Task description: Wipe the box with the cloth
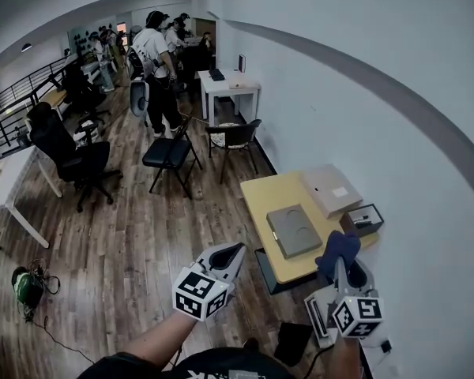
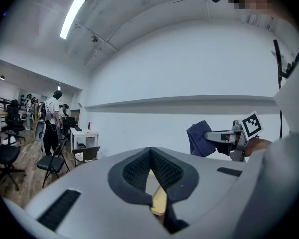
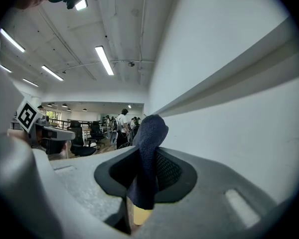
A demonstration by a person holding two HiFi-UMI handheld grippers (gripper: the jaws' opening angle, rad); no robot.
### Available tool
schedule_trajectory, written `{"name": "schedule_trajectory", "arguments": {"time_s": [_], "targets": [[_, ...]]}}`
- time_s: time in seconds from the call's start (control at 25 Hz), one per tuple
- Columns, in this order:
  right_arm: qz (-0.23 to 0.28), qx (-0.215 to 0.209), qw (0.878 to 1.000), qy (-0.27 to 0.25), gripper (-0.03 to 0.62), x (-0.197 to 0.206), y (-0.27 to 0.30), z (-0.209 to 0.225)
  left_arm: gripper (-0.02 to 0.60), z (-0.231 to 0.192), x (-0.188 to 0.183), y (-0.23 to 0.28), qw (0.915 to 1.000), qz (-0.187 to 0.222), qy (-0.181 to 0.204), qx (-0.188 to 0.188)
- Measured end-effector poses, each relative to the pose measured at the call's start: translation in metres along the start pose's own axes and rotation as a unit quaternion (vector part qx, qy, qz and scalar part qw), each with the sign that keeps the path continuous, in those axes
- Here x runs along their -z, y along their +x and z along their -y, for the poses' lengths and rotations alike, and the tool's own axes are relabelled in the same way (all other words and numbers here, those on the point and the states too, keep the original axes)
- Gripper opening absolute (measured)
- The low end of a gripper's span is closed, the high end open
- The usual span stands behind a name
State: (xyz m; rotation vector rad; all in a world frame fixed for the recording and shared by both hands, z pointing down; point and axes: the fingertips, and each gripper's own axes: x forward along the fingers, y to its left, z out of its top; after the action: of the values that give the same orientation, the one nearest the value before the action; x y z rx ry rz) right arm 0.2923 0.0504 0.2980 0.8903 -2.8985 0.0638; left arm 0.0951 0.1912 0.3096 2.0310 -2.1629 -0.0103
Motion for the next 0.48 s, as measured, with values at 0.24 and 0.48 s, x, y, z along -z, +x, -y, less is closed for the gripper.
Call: {"name": "schedule_trajectory", "arguments": {"time_s": [0.24, 0.48], "targets": [[0.004, -0.014, 1.0, 0.003, 0.081, -0.002, 0.023, 0.033, 0.002, 0.002, -0.005, 0.035, 0.9998, -0.005, -0.001, -0.018], [0.005, -0.023, 1.0, 0.005, 0.081, 0.003, 0.047, 0.063, 0.002, 0.006, -0.009, 0.072, 0.9997, -0.002, 0.003, -0.024]]}}
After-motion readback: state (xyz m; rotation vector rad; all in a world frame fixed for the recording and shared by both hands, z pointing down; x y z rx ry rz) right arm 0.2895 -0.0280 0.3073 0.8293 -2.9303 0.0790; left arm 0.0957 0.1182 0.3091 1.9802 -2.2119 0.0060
